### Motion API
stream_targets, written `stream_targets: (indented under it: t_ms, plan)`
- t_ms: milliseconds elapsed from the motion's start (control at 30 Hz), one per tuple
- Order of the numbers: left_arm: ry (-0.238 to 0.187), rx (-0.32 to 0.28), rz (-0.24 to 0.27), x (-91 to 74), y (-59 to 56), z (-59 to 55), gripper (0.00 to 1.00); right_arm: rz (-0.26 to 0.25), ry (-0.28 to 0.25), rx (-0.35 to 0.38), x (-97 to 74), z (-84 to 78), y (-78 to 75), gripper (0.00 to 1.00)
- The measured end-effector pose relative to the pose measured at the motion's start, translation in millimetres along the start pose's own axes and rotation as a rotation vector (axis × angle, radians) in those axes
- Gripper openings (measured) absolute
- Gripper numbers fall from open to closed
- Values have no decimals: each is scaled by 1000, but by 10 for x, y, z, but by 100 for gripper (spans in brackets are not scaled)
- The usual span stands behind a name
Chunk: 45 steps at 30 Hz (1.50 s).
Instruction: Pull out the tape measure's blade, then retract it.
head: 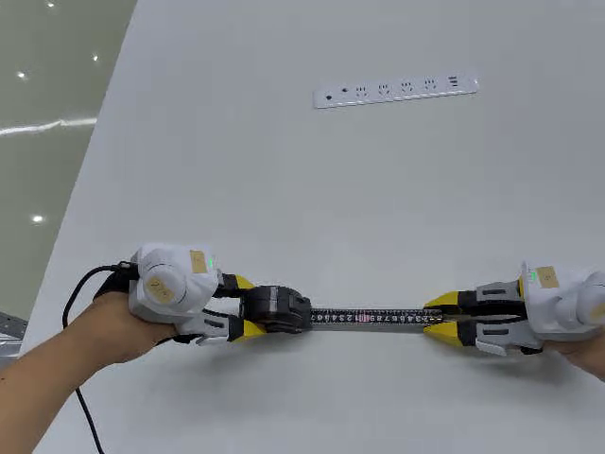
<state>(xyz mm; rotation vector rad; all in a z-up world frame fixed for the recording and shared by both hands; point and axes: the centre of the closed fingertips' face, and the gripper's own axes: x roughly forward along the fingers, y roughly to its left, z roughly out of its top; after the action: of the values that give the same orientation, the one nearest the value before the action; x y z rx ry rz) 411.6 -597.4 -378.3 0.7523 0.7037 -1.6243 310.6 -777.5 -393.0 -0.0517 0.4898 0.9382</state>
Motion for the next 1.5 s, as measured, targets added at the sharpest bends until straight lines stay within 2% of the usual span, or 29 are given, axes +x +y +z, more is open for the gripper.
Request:
stream_targets:
  t_ms: [500,1000,1200,1500]
  plan:
    - [1,0,0,10,1,8,28,-46,27,22,-320,-180,-112,12]
    - [-5,-3,1,15,-1,18,28,-87,47,23,-549,-273,-151,12]
    - [-7,-14,7,17,1,21,29,-100,42,37,-545,-266,-167,13]
    - [-9,-32,18,24,-1,29,30,-111,89,-6,-544,-262,-153,14]
